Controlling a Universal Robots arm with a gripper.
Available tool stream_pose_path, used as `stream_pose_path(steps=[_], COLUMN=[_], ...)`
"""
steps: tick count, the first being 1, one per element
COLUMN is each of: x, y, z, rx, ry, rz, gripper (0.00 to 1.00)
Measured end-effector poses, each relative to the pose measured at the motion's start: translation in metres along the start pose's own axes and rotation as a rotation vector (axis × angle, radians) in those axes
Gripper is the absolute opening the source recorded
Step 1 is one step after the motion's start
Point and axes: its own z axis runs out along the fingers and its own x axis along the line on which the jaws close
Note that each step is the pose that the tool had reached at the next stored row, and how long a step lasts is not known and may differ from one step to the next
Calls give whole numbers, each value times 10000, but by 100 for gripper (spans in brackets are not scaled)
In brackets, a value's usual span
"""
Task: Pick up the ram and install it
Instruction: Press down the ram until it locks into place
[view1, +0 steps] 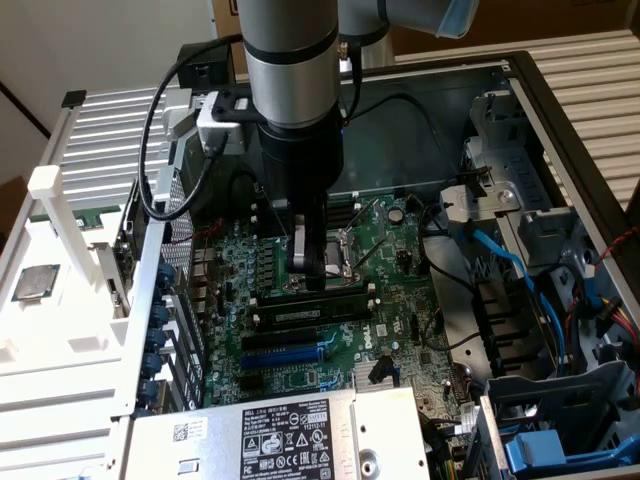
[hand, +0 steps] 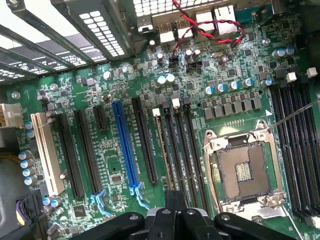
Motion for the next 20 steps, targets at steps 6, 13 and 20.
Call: stream_pose_path(steps=[6, 13, 20], x=[0, 0, 0], y=[0, 0, 0], z=[2, 4, 7], rx=[-8, -24, -42], ry=[28, 81, 140], rz=[923, 2606, 4461], gripper=[10, 10, 10])
